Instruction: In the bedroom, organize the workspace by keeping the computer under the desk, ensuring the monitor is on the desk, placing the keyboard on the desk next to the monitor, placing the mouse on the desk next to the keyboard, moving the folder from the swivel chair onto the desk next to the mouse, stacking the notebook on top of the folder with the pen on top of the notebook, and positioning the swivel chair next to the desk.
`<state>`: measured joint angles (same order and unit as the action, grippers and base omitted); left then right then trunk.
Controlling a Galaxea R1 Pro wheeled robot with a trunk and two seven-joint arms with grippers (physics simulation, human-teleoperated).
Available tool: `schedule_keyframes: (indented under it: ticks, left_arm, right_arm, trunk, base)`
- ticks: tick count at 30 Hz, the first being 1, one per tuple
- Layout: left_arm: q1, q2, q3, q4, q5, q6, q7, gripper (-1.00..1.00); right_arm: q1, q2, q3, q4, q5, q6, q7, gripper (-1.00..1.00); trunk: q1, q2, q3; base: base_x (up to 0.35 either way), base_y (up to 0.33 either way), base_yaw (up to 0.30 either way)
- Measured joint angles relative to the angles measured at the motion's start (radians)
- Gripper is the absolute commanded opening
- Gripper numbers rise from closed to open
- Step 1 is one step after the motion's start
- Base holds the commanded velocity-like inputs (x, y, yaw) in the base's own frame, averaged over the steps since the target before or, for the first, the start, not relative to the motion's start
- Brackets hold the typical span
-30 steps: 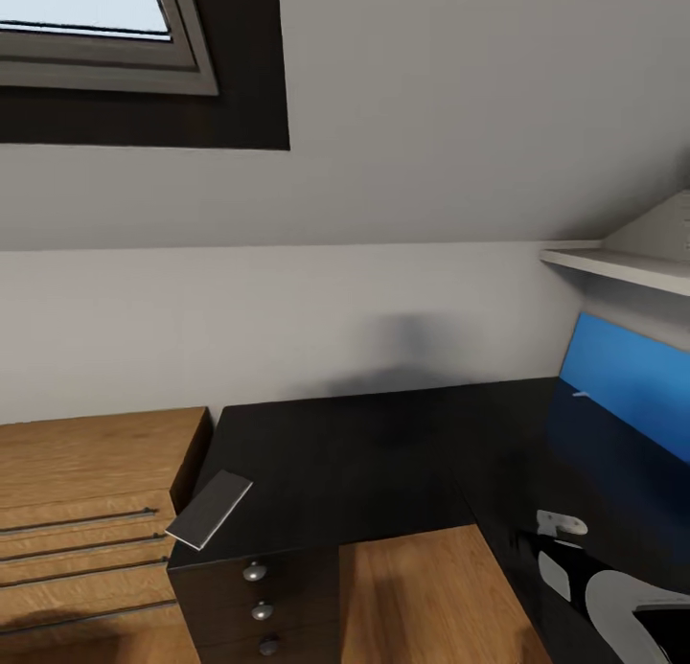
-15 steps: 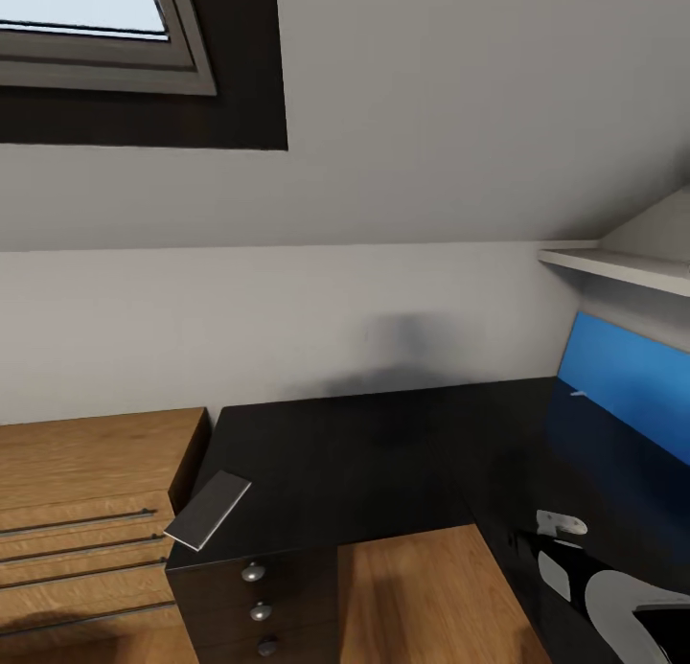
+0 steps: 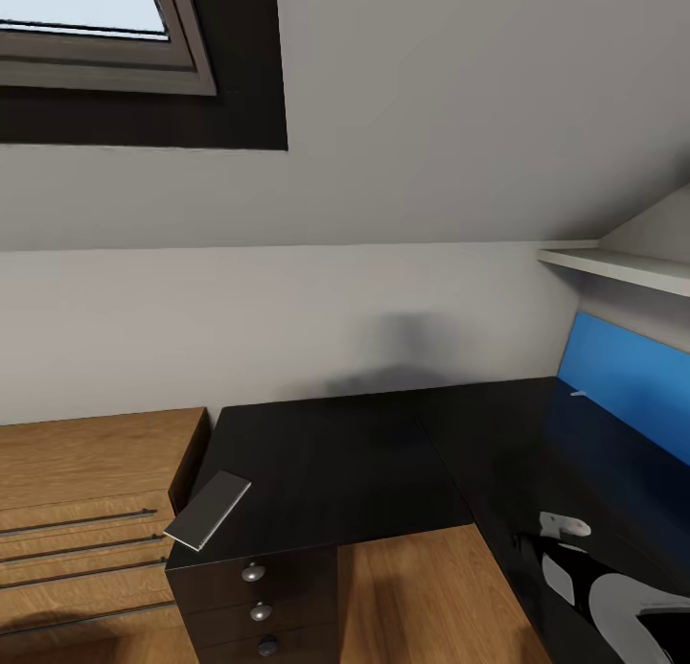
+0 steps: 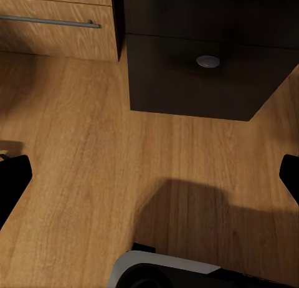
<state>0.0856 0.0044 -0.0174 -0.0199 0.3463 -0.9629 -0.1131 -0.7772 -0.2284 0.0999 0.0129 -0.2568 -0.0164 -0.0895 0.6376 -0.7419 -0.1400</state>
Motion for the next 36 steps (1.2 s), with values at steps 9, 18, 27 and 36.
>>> schedule_keyframes:
  ticks: [9,18,27,36]
  left_arm:
    - [0.000,-0.003,0.001,0.000,-0.001,0.000,0.000,1.00]
    - [0.000,-0.003,0.001,0.000,-0.001,0.001,0.000,1.00]
    - [0.000,-0.003,0.000,0.000,-0.001,0.002,0.000,1.00]
    - [0.000,-0.003,-0.001,0.000,-0.001,0.002,-0.001,1.00]
  right_arm:
    - [0.006,-0.017,0.000,0.000,0.074,-0.007,0.006,-1.00]
    - [0.007,-0.024,0.000,0.000,0.083,-0.008,0.048,-1.00]
    - [0.007,-0.064,0.001,0.000,0.082,-0.003,0.165,-1.00]
    - [0.007,-0.073,0.001,0.000,0.082,-0.002,0.185,-1.00]
  trunk:
    - [0.000,0.000,0.000]
    - [0.000,0.000,0.000]
    - [0.000,0.000,0.000]
    - [0.000,0.000,0.000]
  base:
    - [0.000,0.000,0.000]
    - [0.000,0.000,0.000]
    - [0.000,0.000,0.000]
    - [-0.085,0.000,0.000]
